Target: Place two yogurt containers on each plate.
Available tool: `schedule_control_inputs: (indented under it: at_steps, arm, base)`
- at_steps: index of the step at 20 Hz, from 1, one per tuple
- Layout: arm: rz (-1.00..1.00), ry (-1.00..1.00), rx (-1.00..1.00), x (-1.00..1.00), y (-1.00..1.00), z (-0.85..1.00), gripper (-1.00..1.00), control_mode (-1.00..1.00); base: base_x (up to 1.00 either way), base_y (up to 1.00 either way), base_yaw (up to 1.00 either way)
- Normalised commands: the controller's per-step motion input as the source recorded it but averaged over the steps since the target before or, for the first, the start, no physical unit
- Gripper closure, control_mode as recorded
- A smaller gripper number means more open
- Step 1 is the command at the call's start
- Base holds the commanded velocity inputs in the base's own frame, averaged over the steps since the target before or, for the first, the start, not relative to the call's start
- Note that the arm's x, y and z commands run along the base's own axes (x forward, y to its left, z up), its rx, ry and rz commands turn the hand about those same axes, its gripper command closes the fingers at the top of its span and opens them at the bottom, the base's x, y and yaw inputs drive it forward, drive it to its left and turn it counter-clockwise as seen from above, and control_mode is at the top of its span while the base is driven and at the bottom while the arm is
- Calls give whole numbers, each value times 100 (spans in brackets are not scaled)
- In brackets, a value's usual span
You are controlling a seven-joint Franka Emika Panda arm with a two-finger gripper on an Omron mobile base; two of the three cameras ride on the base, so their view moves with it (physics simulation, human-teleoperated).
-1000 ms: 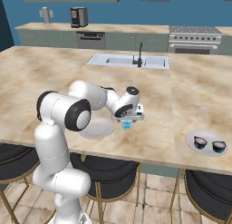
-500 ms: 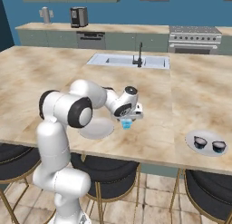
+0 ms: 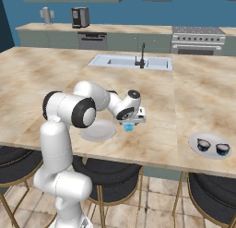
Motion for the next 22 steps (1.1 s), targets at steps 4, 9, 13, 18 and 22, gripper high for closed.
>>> schedule_control_inputs:
  at_steps: [4,9,13,18,22]
  arm:
    - [0,0,0,0,0,-6,-100,-100]
    - [0,0,0,0,0,-11,-100,-100]
    - [0,0,0,6,0,-15,-100,-100]
    - [0,0,0,6,0,-9,-100,-100]
    - [0,0,0,3,0,-3,100,-100]
  base:
    - [0,0,0]
    - [0,0,0]
    - [0,0,0]
    - [0,0,0]
    - [0,0,0]
